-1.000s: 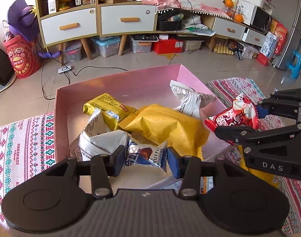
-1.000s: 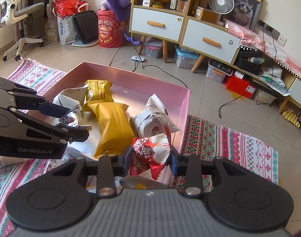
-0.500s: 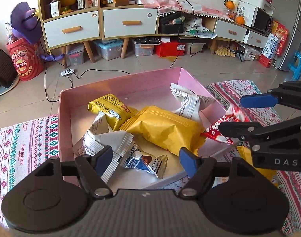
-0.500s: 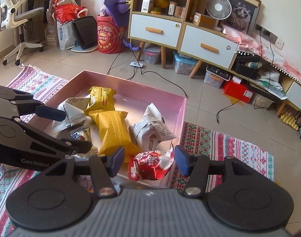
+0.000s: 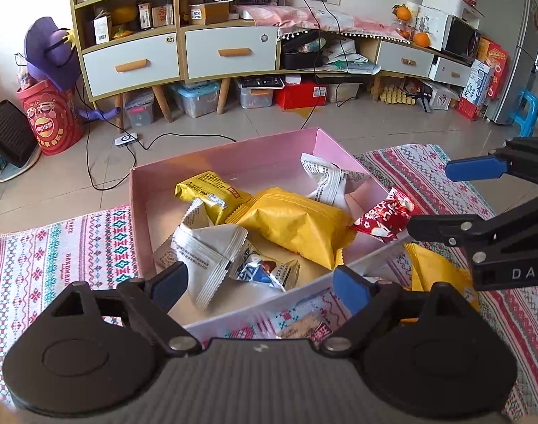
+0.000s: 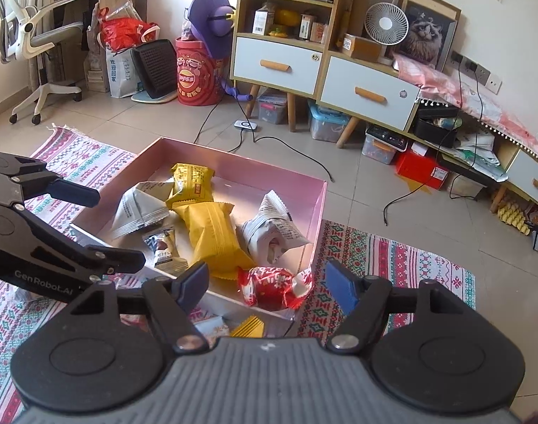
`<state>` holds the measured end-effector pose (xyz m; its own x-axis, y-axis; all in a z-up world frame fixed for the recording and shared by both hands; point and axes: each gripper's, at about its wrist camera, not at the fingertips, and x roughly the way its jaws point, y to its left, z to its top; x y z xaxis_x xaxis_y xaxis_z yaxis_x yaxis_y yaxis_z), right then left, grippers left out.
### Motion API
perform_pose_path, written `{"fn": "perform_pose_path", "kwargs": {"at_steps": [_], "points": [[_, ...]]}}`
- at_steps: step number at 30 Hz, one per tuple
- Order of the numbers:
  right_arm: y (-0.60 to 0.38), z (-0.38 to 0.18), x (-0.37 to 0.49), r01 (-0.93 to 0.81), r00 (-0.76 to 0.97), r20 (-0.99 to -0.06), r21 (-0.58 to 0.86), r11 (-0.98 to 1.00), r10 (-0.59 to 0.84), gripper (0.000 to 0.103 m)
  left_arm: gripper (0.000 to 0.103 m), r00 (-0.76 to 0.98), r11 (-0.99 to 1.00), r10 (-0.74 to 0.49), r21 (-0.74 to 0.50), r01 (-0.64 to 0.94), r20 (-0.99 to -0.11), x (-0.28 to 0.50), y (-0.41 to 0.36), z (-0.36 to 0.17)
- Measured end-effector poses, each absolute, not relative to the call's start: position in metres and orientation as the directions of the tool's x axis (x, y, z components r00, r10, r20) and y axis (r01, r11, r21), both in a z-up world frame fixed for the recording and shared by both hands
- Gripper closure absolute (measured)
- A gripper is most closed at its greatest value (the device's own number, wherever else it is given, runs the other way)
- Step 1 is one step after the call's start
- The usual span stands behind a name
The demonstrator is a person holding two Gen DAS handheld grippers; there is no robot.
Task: Organize snacks
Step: 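Open both tools to drop the snacks into the pink box, then move both open tools back over the remaining snack pile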
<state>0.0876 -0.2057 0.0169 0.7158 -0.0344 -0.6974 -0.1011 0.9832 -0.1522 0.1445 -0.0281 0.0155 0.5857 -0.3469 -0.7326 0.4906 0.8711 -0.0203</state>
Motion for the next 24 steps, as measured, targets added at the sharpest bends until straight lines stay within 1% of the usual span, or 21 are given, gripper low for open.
{"fn": "perform_pose_path", "kwargs": {"at_steps": [6, 9, 15, 24], "points": [[-0.199, 0.020, 0.072, -0.122, 0.719, -0.695, -0.146, 0.982, -0.014, 0.022, 0.006, 0.589, 0.875, -0.349, -0.029, 0.482, -0.729, 0.129, -0.012, 0.019], [-0.194, 0.020, 0.063, -0.124, 0.717, -0.697, -0.133, 0.983, -0.004, 0.018, 0.001, 0.603, 0.880, -0.339, -0.016, 0.475, -0.722, 0.119, -0.006, 0.021], [-0.182, 0.015, 0.043, -0.155, 0.706, -0.708, -0.128, 0.980, 0.019, 0.014, 0.000, 0.613, 0.877, -0.330, 0.007, 0.480, -0.718, 0.100, 0.009, 0.024], [-0.163, 0.004, 0.018, -0.185, 0.687, -0.726, -0.125, 0.975, 0.038, 0.012, 0.000, 0.617, 0.875, -0.314, 0.032, 0.483, -0.721, 0.081, 0.028, 0.025]]}}
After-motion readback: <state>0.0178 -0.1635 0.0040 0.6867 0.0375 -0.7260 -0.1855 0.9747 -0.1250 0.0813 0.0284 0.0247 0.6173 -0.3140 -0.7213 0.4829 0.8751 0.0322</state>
